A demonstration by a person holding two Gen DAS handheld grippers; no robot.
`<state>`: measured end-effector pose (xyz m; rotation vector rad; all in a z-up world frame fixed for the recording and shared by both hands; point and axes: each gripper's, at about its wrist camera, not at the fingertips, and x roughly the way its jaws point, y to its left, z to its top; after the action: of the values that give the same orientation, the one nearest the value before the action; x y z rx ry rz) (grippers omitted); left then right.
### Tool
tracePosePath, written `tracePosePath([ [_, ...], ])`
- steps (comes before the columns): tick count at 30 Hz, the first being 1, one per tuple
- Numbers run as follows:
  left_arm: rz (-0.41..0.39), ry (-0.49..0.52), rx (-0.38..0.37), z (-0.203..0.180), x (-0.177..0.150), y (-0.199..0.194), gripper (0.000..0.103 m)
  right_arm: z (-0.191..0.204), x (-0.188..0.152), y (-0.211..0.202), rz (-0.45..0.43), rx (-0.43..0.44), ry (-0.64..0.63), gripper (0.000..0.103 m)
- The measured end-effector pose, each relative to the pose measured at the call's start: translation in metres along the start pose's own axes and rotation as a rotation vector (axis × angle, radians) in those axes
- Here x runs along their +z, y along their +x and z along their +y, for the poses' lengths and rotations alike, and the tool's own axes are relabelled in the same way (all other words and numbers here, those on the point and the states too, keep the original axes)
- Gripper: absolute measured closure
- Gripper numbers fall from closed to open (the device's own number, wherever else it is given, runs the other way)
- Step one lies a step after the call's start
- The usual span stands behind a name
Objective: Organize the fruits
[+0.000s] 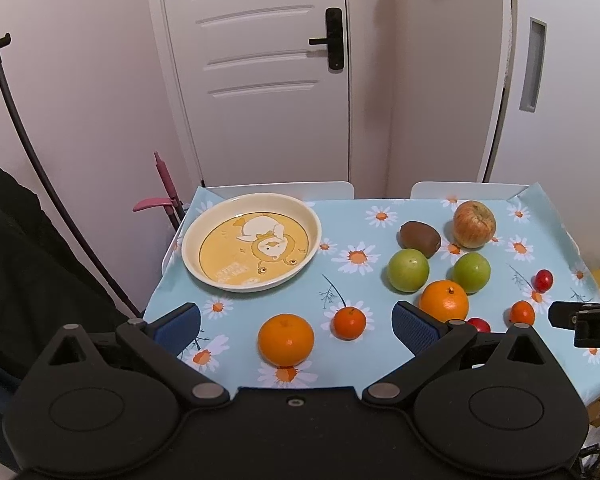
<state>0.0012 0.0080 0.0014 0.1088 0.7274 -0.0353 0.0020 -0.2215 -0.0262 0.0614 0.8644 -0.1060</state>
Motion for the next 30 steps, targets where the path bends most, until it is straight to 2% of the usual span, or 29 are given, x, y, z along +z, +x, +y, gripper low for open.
tracePosePath([
  [7, 0.004, -0.025, -0.009, 0.0019, -0.0006, 0.0004, 0.000, -0.0013, 0.0011, -0.0014, 0.000, 0.001, 0.001, 0.000],
  [17, -0.032, -0.019, 0.030, 0.0007, -0.0003, -0.0036, 0.000, 0.0005, 0.0001, -0.0011, -0.001, 0.000, 0.004, 0.000],
  [22, -0.025, -0.041, -0.001, 0.0034, -0.0002, -0.0028, 0.000, 0.0009, 0.0003, -0.0010, -0.001, 0.000, 0.006, 0.000],
  [30, -0.016, -0.033, 0.005, 0.0014, -0.0002, -0.0024, 0.000, 0.0004, 0.0001, -0.0009, -0.002, 0.000, 0.005, 0.000],
])
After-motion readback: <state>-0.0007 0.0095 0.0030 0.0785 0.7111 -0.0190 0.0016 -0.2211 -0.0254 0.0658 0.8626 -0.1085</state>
